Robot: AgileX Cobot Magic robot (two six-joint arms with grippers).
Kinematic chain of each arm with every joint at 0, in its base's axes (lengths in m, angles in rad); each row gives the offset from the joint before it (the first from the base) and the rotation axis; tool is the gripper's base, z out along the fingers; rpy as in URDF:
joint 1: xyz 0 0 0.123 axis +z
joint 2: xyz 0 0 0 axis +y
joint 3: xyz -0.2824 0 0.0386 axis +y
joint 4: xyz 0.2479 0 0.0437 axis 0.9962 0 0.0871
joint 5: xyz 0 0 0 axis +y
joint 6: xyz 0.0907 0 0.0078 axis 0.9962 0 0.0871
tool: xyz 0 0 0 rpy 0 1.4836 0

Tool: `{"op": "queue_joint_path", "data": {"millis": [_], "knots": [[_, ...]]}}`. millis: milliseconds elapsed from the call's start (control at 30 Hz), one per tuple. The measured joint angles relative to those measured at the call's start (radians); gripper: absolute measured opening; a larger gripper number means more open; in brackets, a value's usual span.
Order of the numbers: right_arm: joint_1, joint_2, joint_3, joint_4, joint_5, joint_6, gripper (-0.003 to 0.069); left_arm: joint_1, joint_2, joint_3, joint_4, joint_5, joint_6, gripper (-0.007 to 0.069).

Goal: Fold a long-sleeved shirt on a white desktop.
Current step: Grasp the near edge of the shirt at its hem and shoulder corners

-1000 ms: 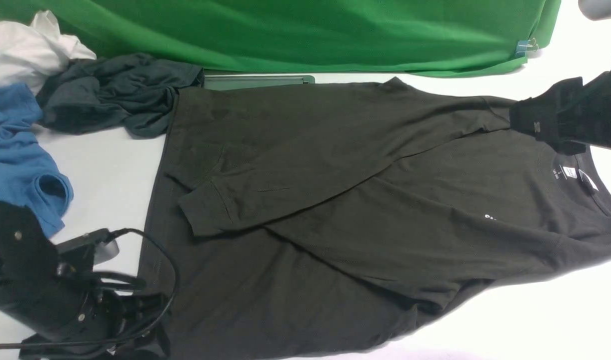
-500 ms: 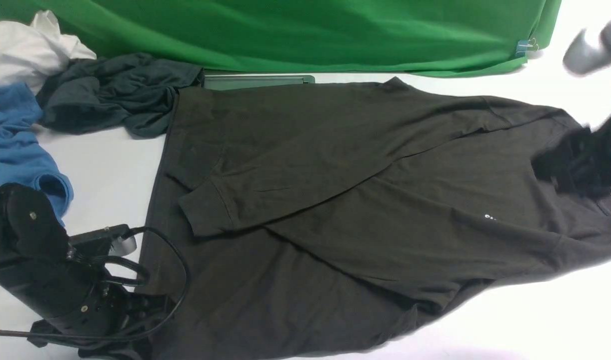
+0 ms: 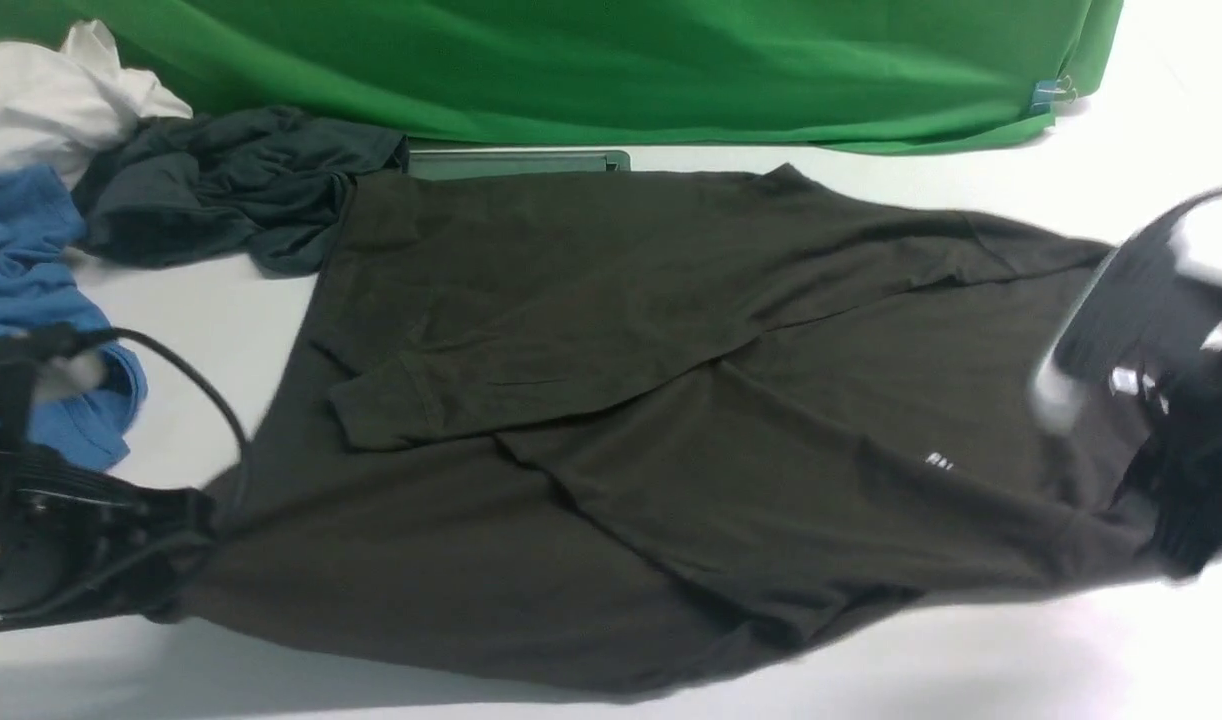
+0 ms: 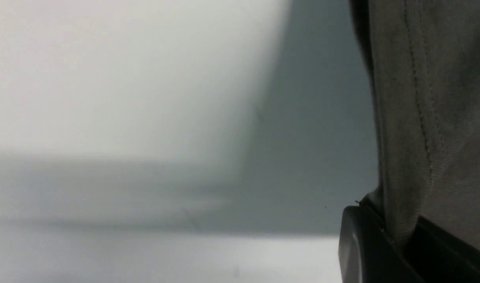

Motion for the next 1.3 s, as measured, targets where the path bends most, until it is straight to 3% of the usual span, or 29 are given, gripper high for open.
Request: {"op": "queue_joint_path", "data": {"millis": [200, 567, 667, 700, 800, 867, 1133, 1300], "knots": [[0.000, 0.056, 0.174, -0.001, -0.130, -0.185, 0.0397, 0.000, -0.001, 0.000, 0.003, -0.007, 0.000, 0.0038], [0.000, 0.107, 0.305, -0.010, -0.503, -0.209, 0.0394, 0.000, 0.018, 0.000, 0.006, -0.026, -0.001, 0.0038], [0.000, 0.144, 0.300, -0.014, -0.548, -0.209, 0.0351, 0.000, 0.032, 0.000, 0.000, -0.027, -0.001, 0.0038], [0.000, 0.161, 0.294, -0.015, -0.558, -0.205, 0.0288, 0.000, 0.036, 0.000, -0.004, -0.027, 0.000, 0.0038], [0.000, 0.170, 0.292, -0.016, -0.536, -0.204, 0.0100, 0.000, 0.040, 0.000, -0.006, -0.027, 0.002, 0.0038], [0.000, 0.160, 0.290, -0.016, -0.509, -0.204, 0.0054, 0.000, 0.040, 0.000, -0.006, -0.027, 0.003, 0.0038], [0.000, -0.026, 0.305, -0.015, -0.201, -0.248, 0.0038, 0.000, 0.041, 0.000, -0.012, -0.027, 0.003, 0.0038], [0.000, -0.112, 0.305, -0.014, -0.160, -0.253, 0.0038, 0.000, 0.040, -0.001, -0.021, -0.026, 0.027, 0.0038]]}}
